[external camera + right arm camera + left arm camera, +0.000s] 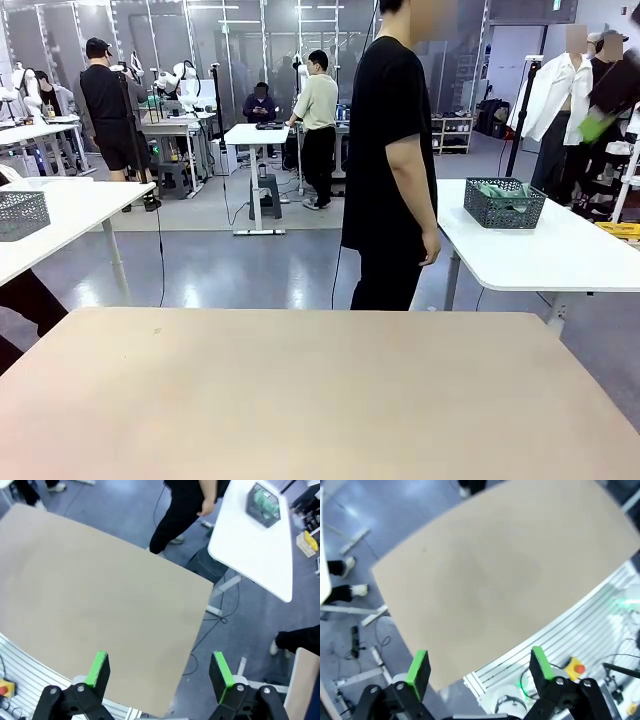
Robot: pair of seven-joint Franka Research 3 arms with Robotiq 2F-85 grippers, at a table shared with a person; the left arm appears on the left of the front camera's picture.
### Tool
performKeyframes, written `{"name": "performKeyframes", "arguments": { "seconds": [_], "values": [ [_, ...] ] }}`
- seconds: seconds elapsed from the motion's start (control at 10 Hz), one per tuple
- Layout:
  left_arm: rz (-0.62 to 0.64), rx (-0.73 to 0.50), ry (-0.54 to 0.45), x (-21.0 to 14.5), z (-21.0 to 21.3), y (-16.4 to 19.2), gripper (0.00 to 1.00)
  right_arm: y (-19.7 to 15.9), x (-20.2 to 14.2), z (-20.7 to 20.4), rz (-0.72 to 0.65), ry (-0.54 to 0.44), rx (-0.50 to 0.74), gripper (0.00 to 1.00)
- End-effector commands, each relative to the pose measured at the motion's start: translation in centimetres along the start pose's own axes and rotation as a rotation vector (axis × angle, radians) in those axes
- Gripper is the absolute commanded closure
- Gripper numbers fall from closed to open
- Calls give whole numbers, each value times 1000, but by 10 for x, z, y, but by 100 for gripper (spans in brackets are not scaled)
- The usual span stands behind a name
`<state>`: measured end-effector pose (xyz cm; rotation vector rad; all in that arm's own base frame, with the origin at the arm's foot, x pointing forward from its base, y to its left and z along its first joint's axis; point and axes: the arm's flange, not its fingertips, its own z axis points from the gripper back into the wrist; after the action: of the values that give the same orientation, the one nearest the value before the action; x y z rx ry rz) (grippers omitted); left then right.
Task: Fold the towels and place them in the basket.
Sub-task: When a person lays out a Towel with hook on the table, fold it in half twice.
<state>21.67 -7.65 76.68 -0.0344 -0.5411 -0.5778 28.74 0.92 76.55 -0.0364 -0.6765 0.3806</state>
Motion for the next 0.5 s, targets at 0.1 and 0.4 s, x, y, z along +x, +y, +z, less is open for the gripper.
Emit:
{"name": "performKeyframes", "arguments": {
  "seconds": [0.1, 0.4],
  "values": [
    [69, 100, -69, -34, 54, -2, 0, -10, -19, 40, -26, -46, -55, 0],
    [101, 187, -139, -62, 92, -17, 0, -13, -33, 60, -47, -83, -82, 0]
  ]
}}
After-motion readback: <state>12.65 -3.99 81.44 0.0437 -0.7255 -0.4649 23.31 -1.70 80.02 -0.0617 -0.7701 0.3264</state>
